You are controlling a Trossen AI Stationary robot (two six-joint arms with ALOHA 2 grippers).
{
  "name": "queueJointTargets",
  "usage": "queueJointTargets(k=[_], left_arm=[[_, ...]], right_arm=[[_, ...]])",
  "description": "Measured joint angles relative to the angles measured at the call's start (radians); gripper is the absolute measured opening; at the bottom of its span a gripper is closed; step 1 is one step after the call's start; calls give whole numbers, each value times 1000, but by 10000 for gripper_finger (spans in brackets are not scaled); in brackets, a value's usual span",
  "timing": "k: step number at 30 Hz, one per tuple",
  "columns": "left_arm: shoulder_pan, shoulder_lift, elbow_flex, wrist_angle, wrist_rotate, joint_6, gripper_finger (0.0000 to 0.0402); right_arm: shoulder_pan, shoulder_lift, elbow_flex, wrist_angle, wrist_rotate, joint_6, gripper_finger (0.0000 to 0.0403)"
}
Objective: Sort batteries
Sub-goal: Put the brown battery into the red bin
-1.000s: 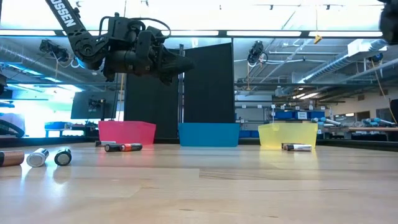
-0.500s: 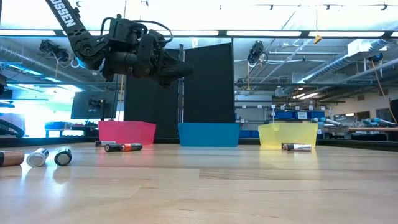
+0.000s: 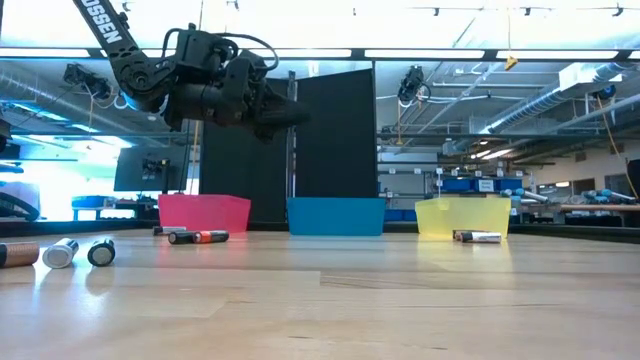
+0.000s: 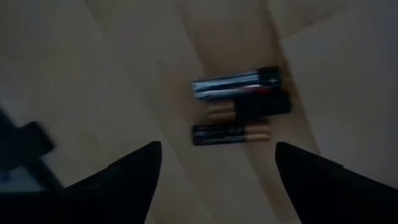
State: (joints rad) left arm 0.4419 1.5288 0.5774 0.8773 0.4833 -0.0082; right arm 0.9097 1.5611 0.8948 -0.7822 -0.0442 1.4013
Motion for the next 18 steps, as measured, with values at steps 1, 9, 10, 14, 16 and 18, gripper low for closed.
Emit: queueJointTargets(k=[1, 9, 10, 14, 16, 18], left_arm=[[0, 0, 0, -6, 0, 0, 94], [0, 0, 0, -20, -1, 0, 94], [0, 0, 0, -19, -1, 0, 94], [0, 0, 0, -20, -2, 0, 94], [0, 0, 0, -25, -2, 0, 94], [0, 0, 0, -29, -2, 1, 94]], right_arm=[[5, 8, 5, -9, 0, -1, 330], [39, 49, 5, -23, 14, -7, 352], [42, 51, 5, -27, 25, -9, 352], [45, 62, 6, -35, 55, -10, 352], [44, 66, 5, -37, 61, -10, 352], [44, 73, 5, -33, 63, -15, 352]])
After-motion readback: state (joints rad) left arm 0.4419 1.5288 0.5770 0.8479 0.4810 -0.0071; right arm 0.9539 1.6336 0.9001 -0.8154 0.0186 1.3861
